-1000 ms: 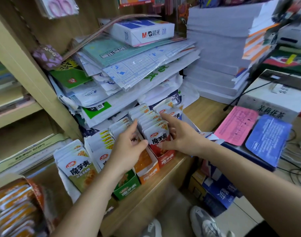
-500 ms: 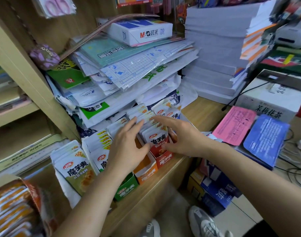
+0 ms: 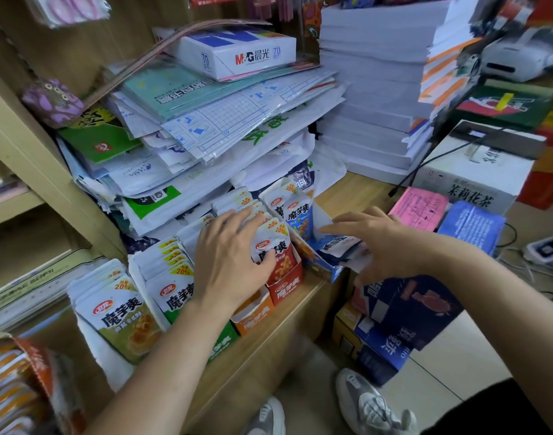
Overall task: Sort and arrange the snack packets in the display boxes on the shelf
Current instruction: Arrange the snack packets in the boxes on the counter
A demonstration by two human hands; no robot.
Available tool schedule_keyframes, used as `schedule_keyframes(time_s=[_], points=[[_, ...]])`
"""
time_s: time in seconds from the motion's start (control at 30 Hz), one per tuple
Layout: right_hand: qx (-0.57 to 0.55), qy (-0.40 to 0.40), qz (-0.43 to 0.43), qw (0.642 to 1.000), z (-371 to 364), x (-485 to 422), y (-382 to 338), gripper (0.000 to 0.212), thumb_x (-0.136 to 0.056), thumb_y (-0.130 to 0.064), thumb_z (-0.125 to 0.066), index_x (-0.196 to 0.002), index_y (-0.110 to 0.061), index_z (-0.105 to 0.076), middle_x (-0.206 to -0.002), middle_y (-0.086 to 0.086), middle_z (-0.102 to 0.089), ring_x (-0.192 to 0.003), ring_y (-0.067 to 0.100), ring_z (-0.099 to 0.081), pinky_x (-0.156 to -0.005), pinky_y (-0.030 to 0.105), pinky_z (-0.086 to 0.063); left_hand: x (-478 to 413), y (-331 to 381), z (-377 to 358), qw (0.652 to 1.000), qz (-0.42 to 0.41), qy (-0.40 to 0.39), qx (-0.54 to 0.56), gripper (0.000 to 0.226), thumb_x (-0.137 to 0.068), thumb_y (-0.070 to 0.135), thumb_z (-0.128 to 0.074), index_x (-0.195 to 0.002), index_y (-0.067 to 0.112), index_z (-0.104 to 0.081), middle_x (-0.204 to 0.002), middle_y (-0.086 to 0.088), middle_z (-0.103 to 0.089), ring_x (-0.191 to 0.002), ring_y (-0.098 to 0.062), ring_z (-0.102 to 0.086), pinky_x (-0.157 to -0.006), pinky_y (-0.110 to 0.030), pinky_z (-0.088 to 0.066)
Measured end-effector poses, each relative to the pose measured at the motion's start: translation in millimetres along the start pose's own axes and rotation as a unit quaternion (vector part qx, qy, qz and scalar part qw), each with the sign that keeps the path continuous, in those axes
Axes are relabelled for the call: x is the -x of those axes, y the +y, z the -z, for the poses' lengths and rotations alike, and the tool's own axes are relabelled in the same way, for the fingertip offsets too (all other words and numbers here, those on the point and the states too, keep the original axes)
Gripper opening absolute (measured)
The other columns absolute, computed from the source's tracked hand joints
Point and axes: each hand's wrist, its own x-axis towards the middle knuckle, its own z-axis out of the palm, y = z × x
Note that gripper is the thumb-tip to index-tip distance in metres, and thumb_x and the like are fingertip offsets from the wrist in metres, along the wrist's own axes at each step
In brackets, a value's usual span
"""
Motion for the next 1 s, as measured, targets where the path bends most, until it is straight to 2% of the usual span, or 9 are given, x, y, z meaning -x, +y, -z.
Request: schedule_keyframes(time_s=[0.17, 0.27, 0.33, 0.4, 0.53, 0.67, 0.83, 0.9, 1.0], points=[[-0.034, -0.021, 0.003, 0.999, -3, 2, 15, 0.096, -0.069, -0.034, -0.086, -0.147, -0.051, -0.032, -0.143, -0.021, -0.034, -0.124, 0.014, -0.033, -0.096, 0.033, -0.045, -8, 10, -4, 1.0, -0.008, -0.003, -0.006, 0.058, -0.083, 0.036, -0.072, -0.138, 0.026, -0.058, -0.135, 0.003, -0.063, -0.127, -0.023, -0.053, -0.108, -0.043, -0.037], [-0.097, -0.011, 0.013, 0.995, -5, 1, 24, 0.076, -0.074, -0.021, -0.082, -0.138, -0.047, -0.05, -0.132, -0.019, -0.046, -0.116, 0.007, -0.047, -0.091, 0.025, -0.047, -16, 17, -2, 1.0, 0.011, 0.027, 0.006, 0.046, -0.08, 0.039, -0.069, -0.124, 0.025, -0.067, -0.124, 0.003, -0.068, -0.114, -0.023, -0.059, -0.098, -0.041, -0.042], [-0.122, 0.034, 0.027, 0.992, -6, -4, 28, 0.056, -0.078, -0.019, -0.08, -0.126, -0.041, -0.064, -0.124, -0.017, -0.057, -0.112, 0.006, -0.055, -0.092, 0.025, -0.05, -23, 21, -3, 0.999, 0.002, 0.03, 0.026, 0.044, -0.084, 0.041, -0.067, -0.125, 0.024, -0.067, -0.125, 0.003, -0.067, -0.115, -0.022, -0.057, -0.098, -0.04, -0.041], [-0.136, 0.094, 0.033, 0.986, -7, -10, 33, 0.04, -0.079, -0.018, -0.081, -0.114, -0.035, -0.072, -0.114, -0.013, -0.066, -0.104, 0.006, -0.061, -0.089, 0.028, -0.053, -31, 23, -6, 0.999, -0.025, 0.009, 0.036, 0.045, -0.089, 0.041, -0.065, -0.132, 0.028, -0.063, -0.135, 0.004, -0.06, -0.125, -0.02, -0.049, -0.102, -0.041, -0.039], [-0.24, 0.177, 0.006, 0.955, -8, -21, 30, 0.011, -0.084, -0.02, -0.079, -0.092, -0.025, -0.074, -0.088, -0.014, -0.072, -0.082, 0.001, -0.068, -0.073, 0.023, -0.056, -47, 23, -13, 0.997, -0.042, -0.054, 0.023, 0.044, -0.095, 0.045, -0.056, -0.139, 0.041, -0.055, -0.147, 0.011, -0.05, -0.136, -0.018, -0.034, -0.109, -0.041, -0.028], [-0.283, 0.245, -0.023, 0.927, -14, -39, 21, 0.011, -0.085, -0.026, -0.079, -0.093, -0.022, -0.073, -0.086, -0.013, -0.07, -0.075, 0.004, -0.065, -0.059, 0.009, -0.044, -53, 23, -17, 0.997, -0.028, -0.065, 0.03, 0.041, -0.099, 0.043, -0.053, -0.138, 0.034, -0.058, -0.135, 0.01, -0.062, -0.13, -0.016, -0.04, -0.104, -0.037, -0.023], [-0.302, 0.297, -0.067, 0.904, -20, -63, 13, 0.011, -0.087, -0.026, -0.077, -0.094, -0.019, -0.073, -0.088, -0.007, -0.071, -0.076, 0.006, -0.065, -0.059, 0.011, -0.045, -53, 21, -16, 0.999, 0.005, -0.024, 0.038, 0.052, -0.096, 0.043, -0.057, -0.146, 0.03, -0.051, -0.138, 0.005, -0.058, -0.132, -0.019, -0.037, -0.105, -0.041, -0.024], [-0.322, 0.319, -0.071, 0.889, -21, -68, 9, 0.01, -0.087, -0.026, -0.077, -0.092, -0.017, -0.074, -0.085, -0.005, -0.072, -0.076, 0.008, -0.066, -0.063, 0.018, -0.05, -52, 21, -16, 0.999, 0.011, -0.028, 0.026, 0.055, -0.098, 0.046, -0.052, -0.15, 0.031, -0.044, -0.146, 0.006, -0.052, -0.137, -0.02, -0.033, -0.106, -0.041, -0.02], [-0.353, 0.335, -0.067, 0.871, -24, -73, 4, 0.01, -0.089, -0.025, -0.075, -0.094, -0.016, -0.075, -0.085, -0.005, -0.073, -0.075, 0.01, -0.067, -0.071, 0.028, -0.056, -51, 21, -17, 0.998, 0.025, -0.043, 0.03, 0.049, -0.102, 0.049, -0.042, -0.148, 0.033, -0.047, -0.147, 0.009, -0.052, -0.14, -0.019, -0.03, -0.107, -0.042, -0.016]])
